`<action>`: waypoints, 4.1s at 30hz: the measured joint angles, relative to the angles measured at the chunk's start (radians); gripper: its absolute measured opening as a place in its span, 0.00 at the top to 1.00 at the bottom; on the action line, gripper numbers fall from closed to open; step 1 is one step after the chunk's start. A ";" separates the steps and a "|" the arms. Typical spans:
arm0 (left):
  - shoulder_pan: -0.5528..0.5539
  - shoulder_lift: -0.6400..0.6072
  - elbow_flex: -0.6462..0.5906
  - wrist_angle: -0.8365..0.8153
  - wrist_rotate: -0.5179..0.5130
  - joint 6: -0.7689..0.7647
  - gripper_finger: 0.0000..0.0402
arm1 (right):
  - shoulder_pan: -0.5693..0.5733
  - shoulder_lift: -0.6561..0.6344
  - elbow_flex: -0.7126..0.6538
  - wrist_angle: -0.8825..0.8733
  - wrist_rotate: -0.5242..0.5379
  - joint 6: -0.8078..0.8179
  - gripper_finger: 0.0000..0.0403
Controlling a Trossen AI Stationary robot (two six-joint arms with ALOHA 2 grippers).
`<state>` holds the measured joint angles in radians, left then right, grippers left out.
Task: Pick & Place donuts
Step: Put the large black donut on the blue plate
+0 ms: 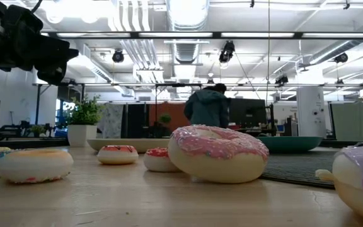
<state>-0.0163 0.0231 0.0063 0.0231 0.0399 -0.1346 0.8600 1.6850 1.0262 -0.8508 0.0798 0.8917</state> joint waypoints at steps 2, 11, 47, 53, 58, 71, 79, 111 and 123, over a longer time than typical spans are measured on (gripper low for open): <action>0.000 0.000 0.000 0.000 0.000 0.000 0.77 | 0.001 -0.004 0.015 -0.025 0.003 0.016 0.55; 0.000 0.000 0.000 0.000 0.000 0.000 0.77 | 0.008 -0.035 0.073 -0.096 0.128 0.092 0.46; 0.000 0.002 0.000 0.000 0.000 0.000 0.77 | 0.019 0.050 0.014 -0.024 0.095 0.270 0.52; 0.000 0.002 0.000 0.000 0.000 0.000 0.77 | 0.019 0.050 0.016 -0.023 0.095 0.369 0.73; 0.000 0.002 0.000 0.000 0.000 0.000 0.77 | 0.012 0.014 0.029 -0.027 0.069 0.494 0.90; 0.000 0.002 0.000 0.000 0.000 0.000 0.77 | 0.064 -0.531 -0.203 0.100 0.976 1.205 0.97; 0.000 0.002 0.000 0.000 0.000 0.000 0.77 | 0.036 -0.772 -0.586 0.797 1.230 0.995 0.97; 0.003 0.204 0.035 0.439 -0.396 -0.829 0.77 | -0.652 -0.462 -0.602 1.903 0.390 0.387 0.97; 0.066 0.818 0.268 0.857 0.006 -0.932 0.77 | -0.783 -0.371 -0.483 1.903 0.194 0.339 0.97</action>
<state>0.0499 0.8411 0.2741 0.8805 0.0457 -1.0669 0.0774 1.3145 0.5429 1.0527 0.2734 1.2307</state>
